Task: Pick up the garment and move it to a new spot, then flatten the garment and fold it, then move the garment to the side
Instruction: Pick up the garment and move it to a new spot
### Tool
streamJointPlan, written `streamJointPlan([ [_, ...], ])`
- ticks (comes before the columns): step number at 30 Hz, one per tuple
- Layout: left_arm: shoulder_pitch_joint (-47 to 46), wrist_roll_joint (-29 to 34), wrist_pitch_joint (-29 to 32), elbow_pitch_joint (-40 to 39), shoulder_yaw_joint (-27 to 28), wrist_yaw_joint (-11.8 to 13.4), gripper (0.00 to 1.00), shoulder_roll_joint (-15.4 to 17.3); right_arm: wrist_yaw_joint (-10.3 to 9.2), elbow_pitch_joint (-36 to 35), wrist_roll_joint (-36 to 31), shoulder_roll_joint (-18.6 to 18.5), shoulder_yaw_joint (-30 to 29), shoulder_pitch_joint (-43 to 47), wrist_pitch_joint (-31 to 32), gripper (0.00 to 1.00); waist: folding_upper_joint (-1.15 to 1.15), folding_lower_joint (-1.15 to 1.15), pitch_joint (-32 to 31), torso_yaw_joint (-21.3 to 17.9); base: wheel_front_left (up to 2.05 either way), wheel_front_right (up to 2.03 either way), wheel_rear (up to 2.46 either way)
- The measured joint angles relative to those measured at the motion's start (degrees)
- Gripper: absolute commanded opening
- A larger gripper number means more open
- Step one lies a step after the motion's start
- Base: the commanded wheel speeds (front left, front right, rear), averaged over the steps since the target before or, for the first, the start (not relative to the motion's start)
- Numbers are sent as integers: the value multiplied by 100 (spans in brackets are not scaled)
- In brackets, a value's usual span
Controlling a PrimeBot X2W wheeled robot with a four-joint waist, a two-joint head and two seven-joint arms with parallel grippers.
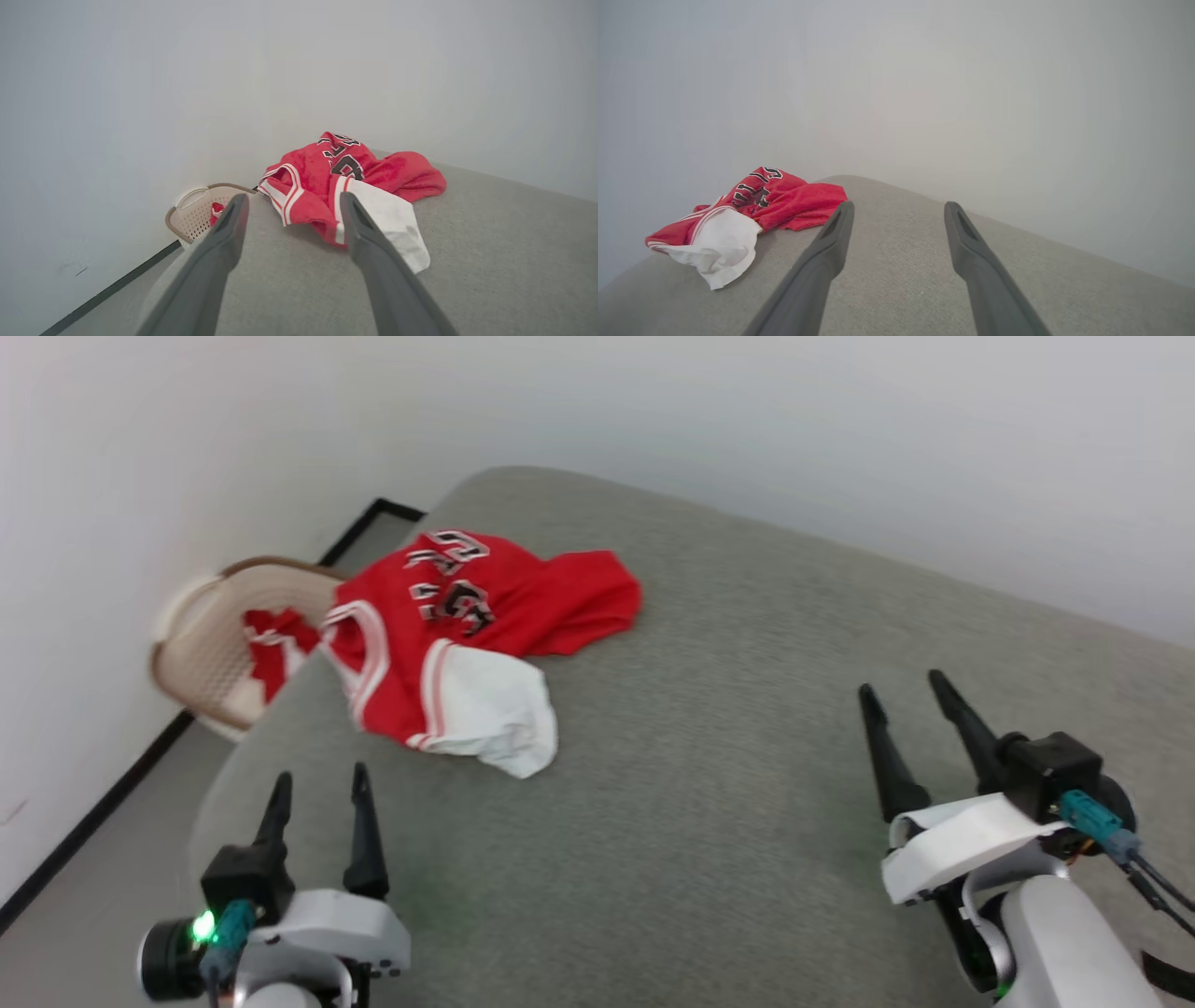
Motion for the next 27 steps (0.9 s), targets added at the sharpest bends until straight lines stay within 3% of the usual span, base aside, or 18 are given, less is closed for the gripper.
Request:
streamJointPlan([
  [8,375,-105,0,-292,244,116,100,-60,0,102,81,155,453,-232,-1,100,0,0,-19,503,0,0,0],
  [17,488,-143,0,-444,254,164,100,-90,0,193,222,180,637,-342,-1,100,0,0,35,562,0,0,0],
  [22,263,-4,0,-225,74,-62,100,-67,0,140,277,194,573,-280,-1,100,0,0,10,510,0,0,0],
  [27,-464,146,-1,164,-41,-399,100,296,0,32,350,223,855,-202,-1,100,0,0,16,310,0,0,0],
])
